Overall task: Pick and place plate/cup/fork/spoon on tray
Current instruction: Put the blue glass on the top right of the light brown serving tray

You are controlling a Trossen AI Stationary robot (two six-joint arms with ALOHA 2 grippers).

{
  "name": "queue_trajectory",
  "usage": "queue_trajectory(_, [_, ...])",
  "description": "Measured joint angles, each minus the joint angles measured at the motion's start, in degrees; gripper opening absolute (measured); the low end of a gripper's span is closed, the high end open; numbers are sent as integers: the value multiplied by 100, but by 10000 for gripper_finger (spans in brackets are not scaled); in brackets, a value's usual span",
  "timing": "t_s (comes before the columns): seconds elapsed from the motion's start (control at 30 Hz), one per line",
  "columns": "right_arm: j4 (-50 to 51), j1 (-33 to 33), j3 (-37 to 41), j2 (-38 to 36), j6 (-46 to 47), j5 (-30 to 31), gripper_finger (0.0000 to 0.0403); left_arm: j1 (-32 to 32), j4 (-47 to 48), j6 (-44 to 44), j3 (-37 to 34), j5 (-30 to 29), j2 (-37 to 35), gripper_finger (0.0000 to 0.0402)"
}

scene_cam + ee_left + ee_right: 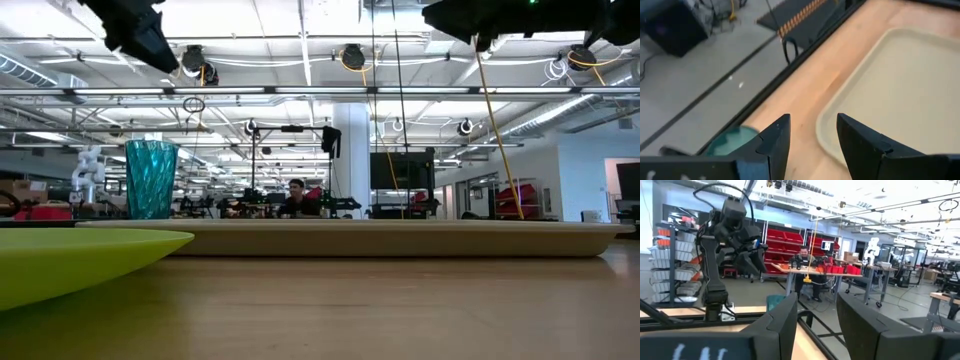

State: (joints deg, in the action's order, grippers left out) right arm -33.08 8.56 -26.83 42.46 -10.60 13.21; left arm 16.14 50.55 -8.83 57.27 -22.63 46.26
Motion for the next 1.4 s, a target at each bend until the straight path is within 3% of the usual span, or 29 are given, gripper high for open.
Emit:
queue_trajectory(0.23, [-91,0,0,0,-71,0,130,149,1391,-8,787,2,772,165])
queue_trajectory(0.43, [54,0,-125,-2,-35,-106,130,966,2206,333,1002,7,1484,165])
queue_trajectory(0.67, [166,0,-162,0,10,-286,130,2141,2301,1009,1002,744,1897,165])
queue_trajectory(0.8, [168,0,-162,-2,-47,-284,130,2507,2261,1338,1002,1039,1970,165])
queue_trajectory(1.07, [327,50,-162,0,82,-282,130,2626,2345,1934,1010,1385,2165,165])
queue_trajectory(1.4, [338,50,-162,0,178,-284,130,2623,2390,2300,1008,1314,2766,165])
